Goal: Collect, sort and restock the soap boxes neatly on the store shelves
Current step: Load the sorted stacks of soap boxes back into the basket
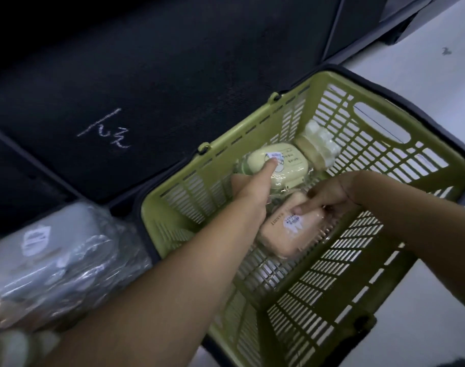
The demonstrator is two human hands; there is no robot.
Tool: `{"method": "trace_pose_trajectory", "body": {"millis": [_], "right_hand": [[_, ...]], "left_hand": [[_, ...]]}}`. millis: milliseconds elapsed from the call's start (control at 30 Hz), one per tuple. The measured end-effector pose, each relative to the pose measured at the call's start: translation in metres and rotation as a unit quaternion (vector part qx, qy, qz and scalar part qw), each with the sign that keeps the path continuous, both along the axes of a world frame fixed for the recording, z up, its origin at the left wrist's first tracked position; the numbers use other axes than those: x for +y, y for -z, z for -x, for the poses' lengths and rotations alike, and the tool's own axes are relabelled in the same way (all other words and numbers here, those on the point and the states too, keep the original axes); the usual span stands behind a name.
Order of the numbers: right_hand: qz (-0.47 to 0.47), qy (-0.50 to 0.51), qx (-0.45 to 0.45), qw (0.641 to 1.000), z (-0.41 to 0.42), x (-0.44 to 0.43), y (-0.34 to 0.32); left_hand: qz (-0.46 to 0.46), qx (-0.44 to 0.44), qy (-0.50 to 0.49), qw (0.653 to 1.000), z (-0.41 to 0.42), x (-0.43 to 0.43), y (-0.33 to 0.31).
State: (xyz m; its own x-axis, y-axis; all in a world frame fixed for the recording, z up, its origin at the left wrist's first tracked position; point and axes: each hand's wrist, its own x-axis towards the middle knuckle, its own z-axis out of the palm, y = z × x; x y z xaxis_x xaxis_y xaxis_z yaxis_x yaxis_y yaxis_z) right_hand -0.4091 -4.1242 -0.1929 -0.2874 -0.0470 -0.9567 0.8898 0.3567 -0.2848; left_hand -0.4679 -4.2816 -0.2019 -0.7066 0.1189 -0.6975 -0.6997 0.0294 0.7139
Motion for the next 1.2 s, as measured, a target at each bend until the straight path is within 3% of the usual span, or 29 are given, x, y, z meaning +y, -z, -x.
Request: {"method": "trace_pose_trajectory", "body": {"millis": [167, 333, 500, 600, 833, 1000, 1200], "right_hand": [[0.077, 0.009, 0.077, 0.994, -0.026, -0.026, -0.065], [0.093, 0.040, 0.150, 0.984, -0.045, -0.069, -0.149], [0.062, 0.094, 0.222, 0.969, -0.032, -0.145, -0.224], [0.112, 0.133, 0.246, 0.954, -0.011, -0.213, -0.254], [0.138, 0.162, 0.291, 0.933, 0.056, -0.375, -0.234], [0.078, 0.178, 0.297, 0.935, 0.089, -0.433, -0.220], [-0.087, 0.141, 0.374, 0.912, 0.106, -0.451, -0.219]], "left_hand": [[-0.010, 0.071, 0.056, 0.996, -0.024, -0.067, -0.084], [-0.035, 0.137, 0.077, 0.987, -0.055, -0.164, -0.169], [-0.007, 0.171, 0.025, 0.985, -0.075, -0.315, -0.245], [0.006, 0.158, -0.050, 0.986, -0.089, -0.414, -0.271], [-0.022, 0.122, -0.235, 0.964, -0.134, -0.554, -0.267], [0.015, 0.131, -0.188, 0.973, -0.132, -0.579, -0.268], [0.025, 0.141, -0.177, 0.974, -0.126, -0.598, -0.267]]}}
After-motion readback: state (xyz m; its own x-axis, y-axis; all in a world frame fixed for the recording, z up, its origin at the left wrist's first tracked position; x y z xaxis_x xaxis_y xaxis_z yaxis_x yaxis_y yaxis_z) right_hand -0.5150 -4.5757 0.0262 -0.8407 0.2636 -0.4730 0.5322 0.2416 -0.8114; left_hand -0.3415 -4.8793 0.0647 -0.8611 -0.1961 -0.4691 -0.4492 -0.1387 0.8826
